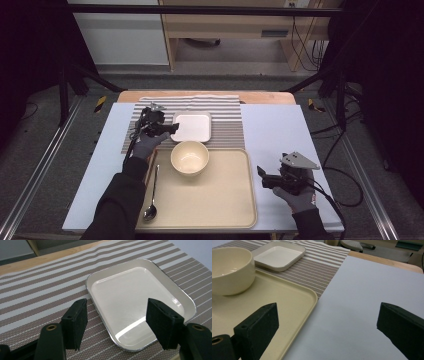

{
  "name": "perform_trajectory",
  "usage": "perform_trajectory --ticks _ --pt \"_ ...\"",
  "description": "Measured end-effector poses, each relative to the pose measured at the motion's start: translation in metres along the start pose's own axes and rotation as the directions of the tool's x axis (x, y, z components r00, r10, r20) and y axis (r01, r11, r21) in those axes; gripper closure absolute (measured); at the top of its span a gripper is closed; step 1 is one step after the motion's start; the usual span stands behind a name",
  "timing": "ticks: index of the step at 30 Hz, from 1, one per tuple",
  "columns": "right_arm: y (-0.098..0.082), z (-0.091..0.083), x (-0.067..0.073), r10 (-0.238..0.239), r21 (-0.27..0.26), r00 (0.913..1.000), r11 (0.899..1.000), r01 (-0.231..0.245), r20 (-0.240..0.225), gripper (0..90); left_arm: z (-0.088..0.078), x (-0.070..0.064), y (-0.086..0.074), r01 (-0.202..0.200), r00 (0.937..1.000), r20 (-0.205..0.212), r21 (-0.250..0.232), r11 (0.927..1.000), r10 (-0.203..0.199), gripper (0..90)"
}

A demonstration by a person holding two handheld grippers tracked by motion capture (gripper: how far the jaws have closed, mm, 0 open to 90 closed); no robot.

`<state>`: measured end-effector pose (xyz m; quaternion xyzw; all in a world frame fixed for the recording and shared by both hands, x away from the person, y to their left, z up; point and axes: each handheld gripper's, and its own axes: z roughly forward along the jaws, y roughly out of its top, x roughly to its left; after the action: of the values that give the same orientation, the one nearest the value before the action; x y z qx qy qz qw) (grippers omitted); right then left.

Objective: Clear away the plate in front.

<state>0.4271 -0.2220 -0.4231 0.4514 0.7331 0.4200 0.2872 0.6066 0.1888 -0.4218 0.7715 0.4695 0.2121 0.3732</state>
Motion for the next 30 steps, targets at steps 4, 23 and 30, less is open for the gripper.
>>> perform_trajectory --ticks 4,23,30 --pt "0.000 0.000 0.001 0.002 0.001 1.0000 1.000 -0.002 0.000 4.1 0.010 0.003 -0.002 0.009 0.9999 -0.010 0.015 0.9998 -0.009 34.7" --pt "-0.001 0.002 0.001 -0.006 0.009 1.0000 1.000 0.006 0.000 4.1 0.041 0.015 -0.009 0.023 0.9984 -0.053 0.107 0.9940 -0.017 46.8" --pt "-0.002 0.003 0.002 -0.006 0.013 1.0000 1.000 0.006 0.001 4.1 0.046 0.018 -0.012 0.035 0.9987 -0.042 0.152 0.9878 -0.029 55.8"
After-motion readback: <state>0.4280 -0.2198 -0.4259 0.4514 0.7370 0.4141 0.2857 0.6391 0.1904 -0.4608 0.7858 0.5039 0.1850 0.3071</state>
